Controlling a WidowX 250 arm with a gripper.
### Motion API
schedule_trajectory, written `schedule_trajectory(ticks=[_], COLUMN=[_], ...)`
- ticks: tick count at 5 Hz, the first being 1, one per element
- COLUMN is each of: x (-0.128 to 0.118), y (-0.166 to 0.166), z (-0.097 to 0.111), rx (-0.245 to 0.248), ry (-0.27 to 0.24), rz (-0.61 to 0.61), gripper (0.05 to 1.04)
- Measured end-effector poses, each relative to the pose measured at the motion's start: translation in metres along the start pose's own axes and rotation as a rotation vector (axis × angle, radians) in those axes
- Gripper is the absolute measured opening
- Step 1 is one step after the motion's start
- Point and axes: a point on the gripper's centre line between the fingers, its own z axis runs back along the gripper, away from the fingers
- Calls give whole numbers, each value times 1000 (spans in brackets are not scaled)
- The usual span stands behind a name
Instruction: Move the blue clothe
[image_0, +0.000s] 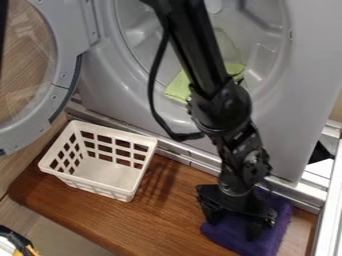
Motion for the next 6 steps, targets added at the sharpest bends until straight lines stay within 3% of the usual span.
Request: schedule_trajectory(ticks=[4, 6], x=[-3, -4], y=[78, 81], z=[0, 0], rx=[29, 28], ry=[15, 16], rz=[269, 273], gripper=[999, 999])
